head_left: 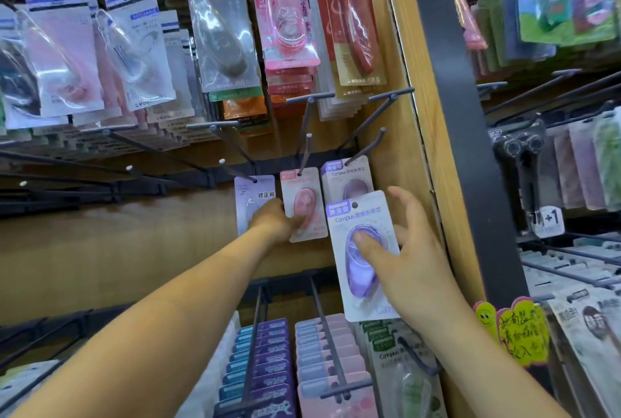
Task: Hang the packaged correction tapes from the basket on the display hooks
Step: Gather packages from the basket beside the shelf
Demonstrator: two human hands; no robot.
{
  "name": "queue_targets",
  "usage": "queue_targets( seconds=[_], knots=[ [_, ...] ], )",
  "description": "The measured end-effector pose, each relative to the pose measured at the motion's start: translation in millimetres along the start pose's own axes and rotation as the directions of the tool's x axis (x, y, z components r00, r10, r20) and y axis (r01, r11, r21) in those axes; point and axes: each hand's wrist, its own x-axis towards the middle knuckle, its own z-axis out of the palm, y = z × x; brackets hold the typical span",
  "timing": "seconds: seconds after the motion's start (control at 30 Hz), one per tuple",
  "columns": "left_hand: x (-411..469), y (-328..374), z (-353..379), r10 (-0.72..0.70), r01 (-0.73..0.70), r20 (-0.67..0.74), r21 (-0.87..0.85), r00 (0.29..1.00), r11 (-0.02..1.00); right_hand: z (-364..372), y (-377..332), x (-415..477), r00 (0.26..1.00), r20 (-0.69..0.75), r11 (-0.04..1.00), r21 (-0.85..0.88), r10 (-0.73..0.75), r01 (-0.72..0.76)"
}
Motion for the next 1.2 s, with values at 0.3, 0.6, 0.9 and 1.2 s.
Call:
queue_targets(
  seconds=[0.3,0.6,0.9,1.2],
  knots=[
    [-101.3,38.1,-51.6,0.311,-0.149,0.17,-0.608,0.935,0.78,4.1,-13.3,1.9,0.998,0.062,0.992,0.128,0.002,-0.009],
    [-111.7,74.5,-44.3,0.265,-0.268,-0.126,-0.745,0.956,0.611,-7.3,-22.5,-22.2,0.985,0.17,0.998,-0.062,-0.017,0.028],
    [-124.5,113.9,-23.2,0.21,-0.246,-0.16,-0.834,0.964,0.493,0.7,-24.7,-28.0,0.996,-0.088,0.996,0.092,0.023,-0.015],
    [-113.0,133.3,-20.6,0.246,-0.313,-0.196,-0.664,0.949,0.679,-1.2,-28.8,-29.0,0.976,-0.211,0.994,0.084,-0.052,0.071]
  ],
)
